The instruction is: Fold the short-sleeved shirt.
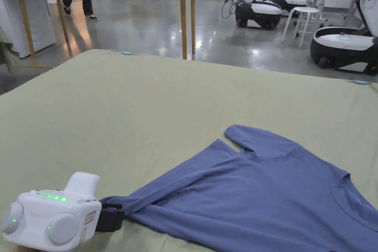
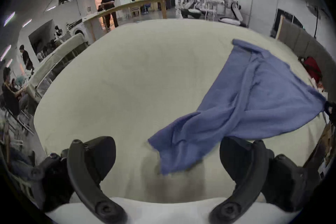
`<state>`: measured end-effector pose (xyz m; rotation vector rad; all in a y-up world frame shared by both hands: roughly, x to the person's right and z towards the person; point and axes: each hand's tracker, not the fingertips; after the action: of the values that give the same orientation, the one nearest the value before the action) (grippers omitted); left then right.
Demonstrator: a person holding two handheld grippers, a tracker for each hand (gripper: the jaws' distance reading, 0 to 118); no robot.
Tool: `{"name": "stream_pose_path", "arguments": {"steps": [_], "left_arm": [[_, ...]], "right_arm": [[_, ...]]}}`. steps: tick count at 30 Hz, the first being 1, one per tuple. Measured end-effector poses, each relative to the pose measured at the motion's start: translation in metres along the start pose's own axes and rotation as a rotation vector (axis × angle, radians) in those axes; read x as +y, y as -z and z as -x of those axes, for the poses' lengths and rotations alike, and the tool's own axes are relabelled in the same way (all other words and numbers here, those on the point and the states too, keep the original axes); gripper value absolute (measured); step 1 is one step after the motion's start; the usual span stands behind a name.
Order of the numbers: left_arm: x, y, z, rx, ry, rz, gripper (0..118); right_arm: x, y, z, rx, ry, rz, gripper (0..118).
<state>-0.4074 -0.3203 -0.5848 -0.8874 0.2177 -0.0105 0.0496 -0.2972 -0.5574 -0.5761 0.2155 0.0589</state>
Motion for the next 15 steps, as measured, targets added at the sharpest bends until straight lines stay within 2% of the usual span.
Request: {"name": "stream_pose_path", "arguments": {"steps": [1, 4, 5, 6, 7, 8, 13, 15], "left_arm": [[0.002, 0.004, -0.003, -0.005, 0.008, 0.010, 108], [0.004, 0.025, 0.003, -0.030, 0.045, 0.027, 81], [0.005, 0.029, 0.005, -0.053, 0.062, 0.034, 66], [0.005, 0.031, 0.006, -0.089, 0.059, 0.041, 47], [0.007, 0.032, 0.007, -0.114, 0.047, 0.050, 21], [0.010, 0.027, 0.009, -0.148, 0.014, 0.028, 9], [0.010, 0.020, -0.001, -0.096, 0.067, 0.022, 9], [0.007, 0.020, -0.001, -0.132, 0.034, 0.034, 9]], "right_arm": [[-0.001, 0.002, 0.001, 0.003, -0.004, 0.009, 1], [-0.004, 0.009, 0.002, 0.008, -0.007, 0.034, 1], [-0.004, 0.011, 0.002, 0.009, -0.006, 0.039, 1], [-0.003, 0.012, 0.003, 0.011, -0.006, 0.046, 1], [-0.003, 0.014, 0.002, 0.012, -0.006, 0.049, 1], [-0.001, 0.016, 0.002, 0.011, -0.004, 0.052, 1], [0.012, 0.033, -0.004, 0.024, 0.005, 0.062, 1], [0.024, 0.046, -0.011, 0.017, -0.003, 0.072, 1]]}}
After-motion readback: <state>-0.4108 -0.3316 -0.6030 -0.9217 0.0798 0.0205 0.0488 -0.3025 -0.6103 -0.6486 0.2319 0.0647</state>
